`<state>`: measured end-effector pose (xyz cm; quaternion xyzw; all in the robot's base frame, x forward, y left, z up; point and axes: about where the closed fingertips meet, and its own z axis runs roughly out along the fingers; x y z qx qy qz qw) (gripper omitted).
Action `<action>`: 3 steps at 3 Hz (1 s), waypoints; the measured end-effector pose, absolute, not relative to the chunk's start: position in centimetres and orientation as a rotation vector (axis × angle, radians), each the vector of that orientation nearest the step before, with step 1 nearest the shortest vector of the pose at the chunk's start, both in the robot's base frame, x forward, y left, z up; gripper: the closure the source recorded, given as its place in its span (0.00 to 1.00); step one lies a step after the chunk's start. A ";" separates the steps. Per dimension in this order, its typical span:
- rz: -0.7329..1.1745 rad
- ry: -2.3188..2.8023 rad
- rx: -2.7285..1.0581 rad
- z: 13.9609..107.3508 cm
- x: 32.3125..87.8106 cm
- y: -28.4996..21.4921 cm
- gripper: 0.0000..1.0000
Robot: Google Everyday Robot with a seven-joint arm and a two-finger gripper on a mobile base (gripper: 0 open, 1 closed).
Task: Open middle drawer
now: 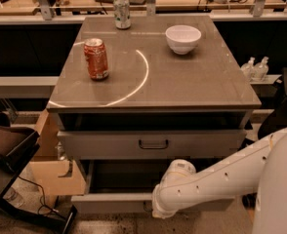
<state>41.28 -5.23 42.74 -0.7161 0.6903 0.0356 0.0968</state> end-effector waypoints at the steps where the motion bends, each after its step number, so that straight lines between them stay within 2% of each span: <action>1: 0.105 2.045 -2.121 42.6 41.3 -5.2 1.00; 3: -0.141 2.075 -2.159 48.2 39.6 -7.2 1.00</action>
Offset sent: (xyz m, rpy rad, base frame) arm -0.0755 -0.0132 0.0807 -0.2774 -0.1303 0.0344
